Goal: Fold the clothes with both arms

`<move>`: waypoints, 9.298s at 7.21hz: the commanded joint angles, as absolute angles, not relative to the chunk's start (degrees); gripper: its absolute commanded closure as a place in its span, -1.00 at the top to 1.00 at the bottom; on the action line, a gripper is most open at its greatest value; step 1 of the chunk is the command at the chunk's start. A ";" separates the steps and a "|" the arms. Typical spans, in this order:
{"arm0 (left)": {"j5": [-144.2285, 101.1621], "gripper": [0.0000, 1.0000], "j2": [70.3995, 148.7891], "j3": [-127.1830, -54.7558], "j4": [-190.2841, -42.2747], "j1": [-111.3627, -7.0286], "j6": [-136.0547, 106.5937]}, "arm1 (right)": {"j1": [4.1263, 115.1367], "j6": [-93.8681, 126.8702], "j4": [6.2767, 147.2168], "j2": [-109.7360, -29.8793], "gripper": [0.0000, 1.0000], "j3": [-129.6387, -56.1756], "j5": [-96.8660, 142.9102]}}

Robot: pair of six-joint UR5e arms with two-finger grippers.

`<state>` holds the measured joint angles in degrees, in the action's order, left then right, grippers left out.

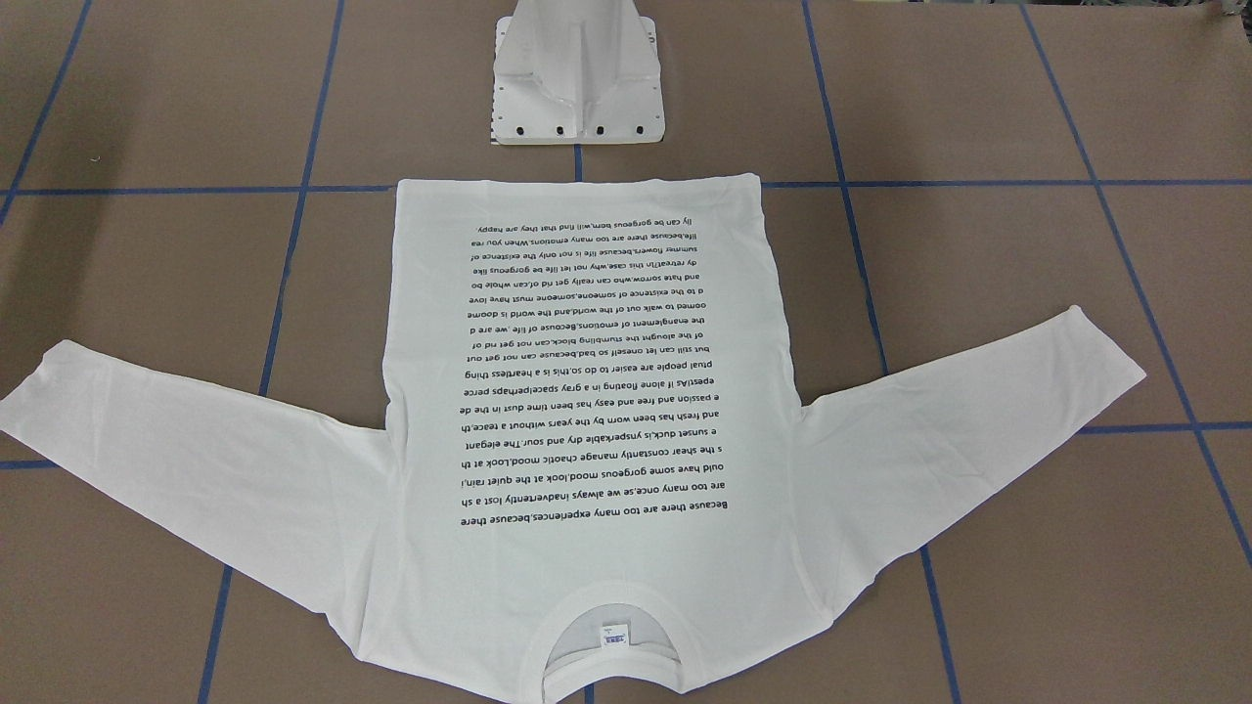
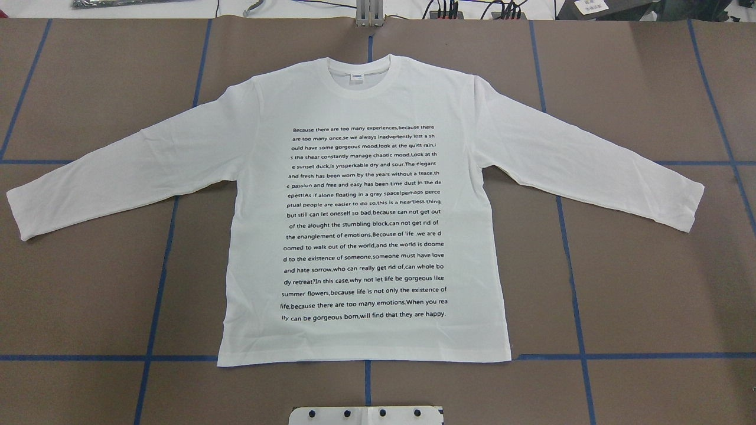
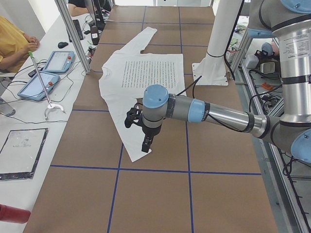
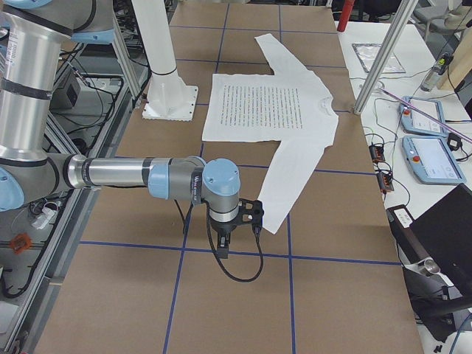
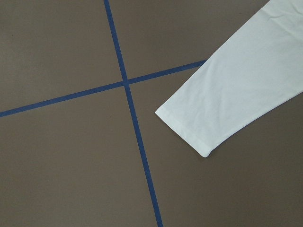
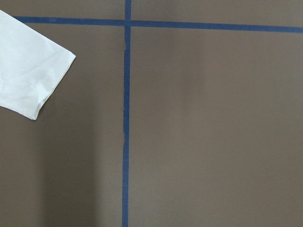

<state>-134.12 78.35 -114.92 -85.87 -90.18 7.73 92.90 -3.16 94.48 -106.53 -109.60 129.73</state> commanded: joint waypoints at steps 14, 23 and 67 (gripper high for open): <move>-133.15 1.00 82.97 -112.50 -108.63 -91.41 7.56 | 66.41 47.31 43.33 -102.65 0.98 -99.28 118.43; -133.24 1.00 82.44 -112.41 -108.63 -91.49 7.82 | 50.80 57.13 28.39 -103.01 0.43 -88.86 103.63; -127.35 1.00 81.92 -104.61 -126.74 -78.85 -16.59 | 51.46 59.28 83.85 -48.46 0.99 -93.30 115.26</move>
